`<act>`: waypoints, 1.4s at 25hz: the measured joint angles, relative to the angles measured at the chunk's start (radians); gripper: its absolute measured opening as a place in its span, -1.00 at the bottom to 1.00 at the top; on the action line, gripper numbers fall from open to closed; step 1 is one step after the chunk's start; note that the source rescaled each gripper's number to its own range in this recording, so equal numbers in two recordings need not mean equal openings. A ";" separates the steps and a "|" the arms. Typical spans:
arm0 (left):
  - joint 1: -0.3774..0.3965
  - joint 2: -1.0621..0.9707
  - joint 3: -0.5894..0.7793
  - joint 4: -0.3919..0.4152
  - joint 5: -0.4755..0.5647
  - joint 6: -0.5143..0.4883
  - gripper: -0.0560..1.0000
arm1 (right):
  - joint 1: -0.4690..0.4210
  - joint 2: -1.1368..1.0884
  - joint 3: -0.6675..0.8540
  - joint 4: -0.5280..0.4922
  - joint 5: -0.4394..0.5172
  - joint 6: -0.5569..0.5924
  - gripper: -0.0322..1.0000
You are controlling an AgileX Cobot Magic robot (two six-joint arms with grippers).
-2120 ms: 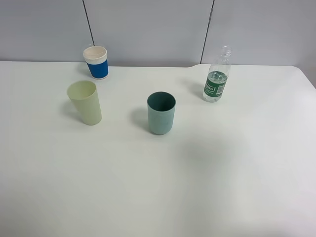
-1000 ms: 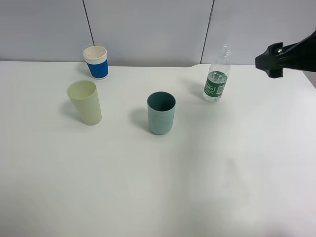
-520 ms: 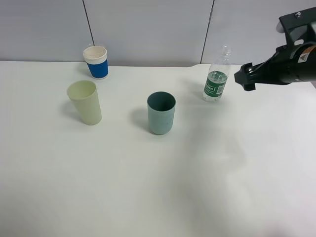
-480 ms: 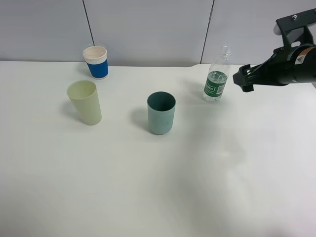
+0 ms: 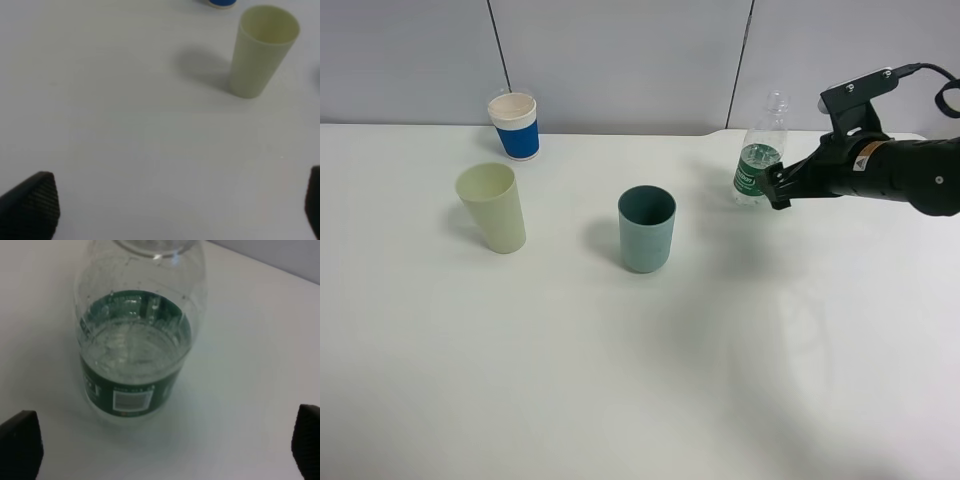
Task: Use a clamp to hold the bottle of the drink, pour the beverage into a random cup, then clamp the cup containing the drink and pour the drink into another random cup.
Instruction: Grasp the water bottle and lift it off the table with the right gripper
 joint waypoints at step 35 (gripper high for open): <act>0.000 0.000 0.000 0.000 0.000 0.000 1.00 | 0.000 0.421 -0.155 -0.039 -0.622 -0.063 1.00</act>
